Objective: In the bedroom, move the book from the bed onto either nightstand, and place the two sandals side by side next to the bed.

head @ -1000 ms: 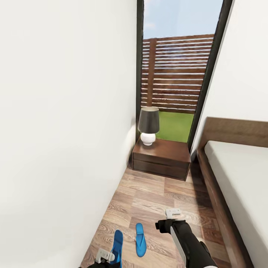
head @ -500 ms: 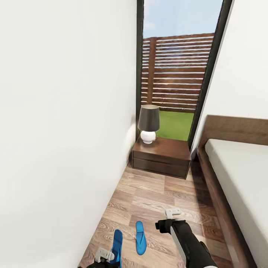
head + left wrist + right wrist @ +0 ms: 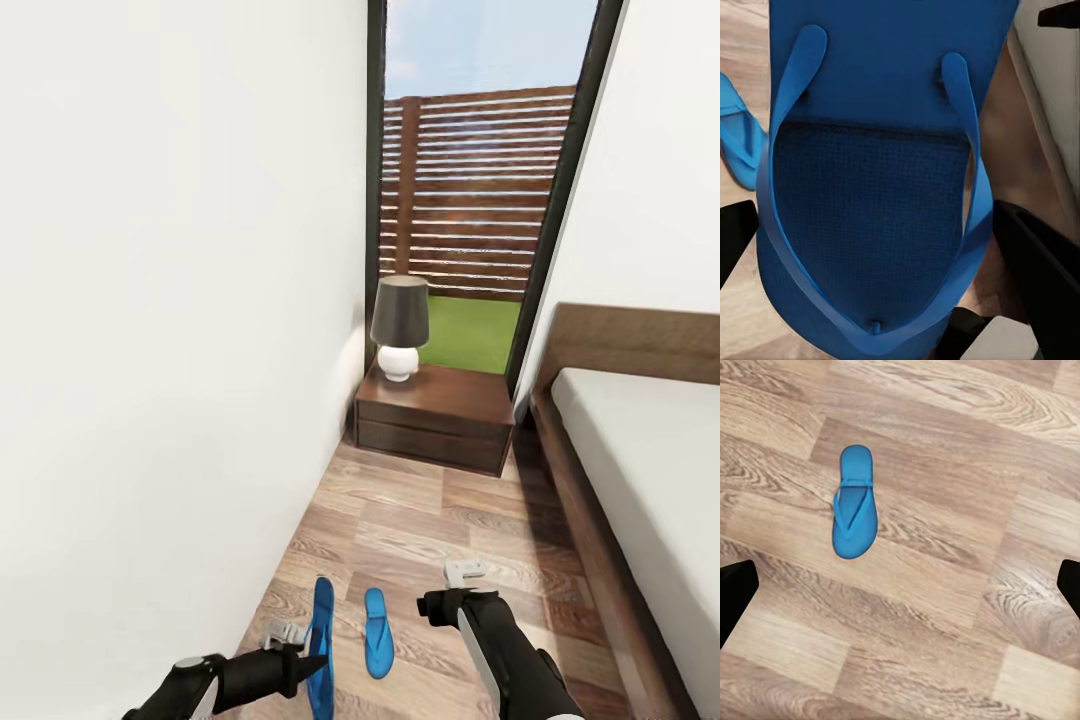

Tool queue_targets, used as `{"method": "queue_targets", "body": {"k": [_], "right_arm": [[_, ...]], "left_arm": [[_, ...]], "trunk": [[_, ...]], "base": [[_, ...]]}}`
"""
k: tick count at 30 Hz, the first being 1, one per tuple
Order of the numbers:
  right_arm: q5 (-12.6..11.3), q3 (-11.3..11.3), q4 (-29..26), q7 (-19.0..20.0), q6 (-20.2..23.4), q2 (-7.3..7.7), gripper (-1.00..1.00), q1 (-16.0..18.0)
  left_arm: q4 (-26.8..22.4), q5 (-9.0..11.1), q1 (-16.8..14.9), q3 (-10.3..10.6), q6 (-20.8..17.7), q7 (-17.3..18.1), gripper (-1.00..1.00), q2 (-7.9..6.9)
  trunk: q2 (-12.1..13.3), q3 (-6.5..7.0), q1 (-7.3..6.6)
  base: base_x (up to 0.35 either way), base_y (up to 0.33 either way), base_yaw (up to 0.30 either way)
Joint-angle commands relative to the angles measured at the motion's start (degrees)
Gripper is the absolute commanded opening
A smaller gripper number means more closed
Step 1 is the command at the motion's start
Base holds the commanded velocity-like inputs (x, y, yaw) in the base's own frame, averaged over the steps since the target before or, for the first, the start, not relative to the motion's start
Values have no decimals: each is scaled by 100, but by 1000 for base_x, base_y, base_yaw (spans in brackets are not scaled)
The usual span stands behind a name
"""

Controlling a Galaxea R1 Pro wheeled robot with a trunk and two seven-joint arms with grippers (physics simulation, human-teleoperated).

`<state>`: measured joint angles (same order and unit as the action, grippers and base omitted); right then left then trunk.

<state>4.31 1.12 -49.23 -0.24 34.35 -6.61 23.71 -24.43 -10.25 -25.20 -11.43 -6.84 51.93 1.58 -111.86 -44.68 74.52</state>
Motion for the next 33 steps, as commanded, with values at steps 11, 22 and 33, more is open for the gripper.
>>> {"method": "queue_targets", "body": {"k": [11, 22, 33], "right_arm": [[44, 11, -8, -2, 33, -1, 100, 2], [44, 11, -8, -2, 29, -6, 100, 2], [11, 11, -26, 27, 6, -7, 100, 2]], "left_arm": [[-29, 215, -2, -254, -55, 36, -100, 9], [-27, 217, -2, -250, -54, 36, -100, 18], [-26, 217, -2, -246, -54, 36, -100, 18]], "trunk": [[-445, -204, 241], [-886, -401, 483], [-1328, -599, 725]], "base": [[0, 0, 0], [0, 0, 0], [0, 0, 0]]}}
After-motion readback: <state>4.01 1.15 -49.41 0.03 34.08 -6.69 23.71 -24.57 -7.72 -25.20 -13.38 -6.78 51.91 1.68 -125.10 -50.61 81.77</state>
